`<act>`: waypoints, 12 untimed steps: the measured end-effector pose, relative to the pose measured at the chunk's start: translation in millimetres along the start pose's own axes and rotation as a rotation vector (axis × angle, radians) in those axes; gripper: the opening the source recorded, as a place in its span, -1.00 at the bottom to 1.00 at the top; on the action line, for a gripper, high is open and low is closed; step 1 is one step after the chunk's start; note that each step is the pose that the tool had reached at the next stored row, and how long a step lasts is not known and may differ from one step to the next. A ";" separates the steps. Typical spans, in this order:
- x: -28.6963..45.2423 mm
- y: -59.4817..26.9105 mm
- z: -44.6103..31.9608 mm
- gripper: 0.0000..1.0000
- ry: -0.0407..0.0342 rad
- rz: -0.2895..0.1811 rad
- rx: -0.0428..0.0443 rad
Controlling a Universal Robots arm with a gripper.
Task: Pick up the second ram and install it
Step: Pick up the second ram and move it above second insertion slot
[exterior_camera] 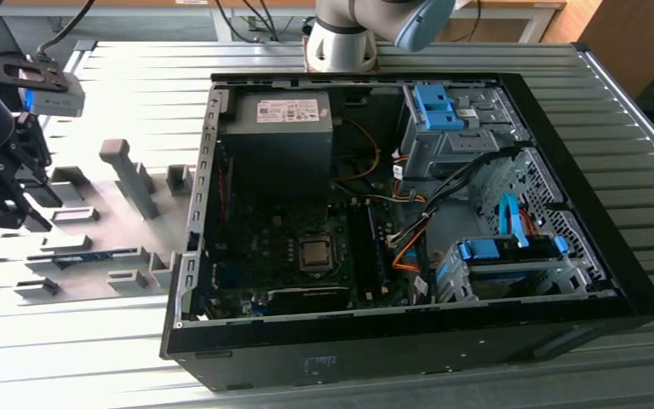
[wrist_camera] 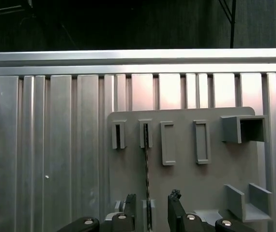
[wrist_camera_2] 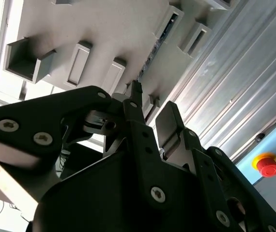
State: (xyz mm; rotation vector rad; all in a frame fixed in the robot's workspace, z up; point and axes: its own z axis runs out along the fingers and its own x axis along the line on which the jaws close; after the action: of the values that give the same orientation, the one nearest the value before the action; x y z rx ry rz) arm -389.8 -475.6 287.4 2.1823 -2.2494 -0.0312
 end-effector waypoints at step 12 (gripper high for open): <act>0.3 -0.3 17.9 -0.22 -0.0001 0.000 0.0028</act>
State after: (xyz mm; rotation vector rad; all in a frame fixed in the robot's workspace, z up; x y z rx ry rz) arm -389.9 -475.8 269.5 2.1838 -2.2509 -0.0282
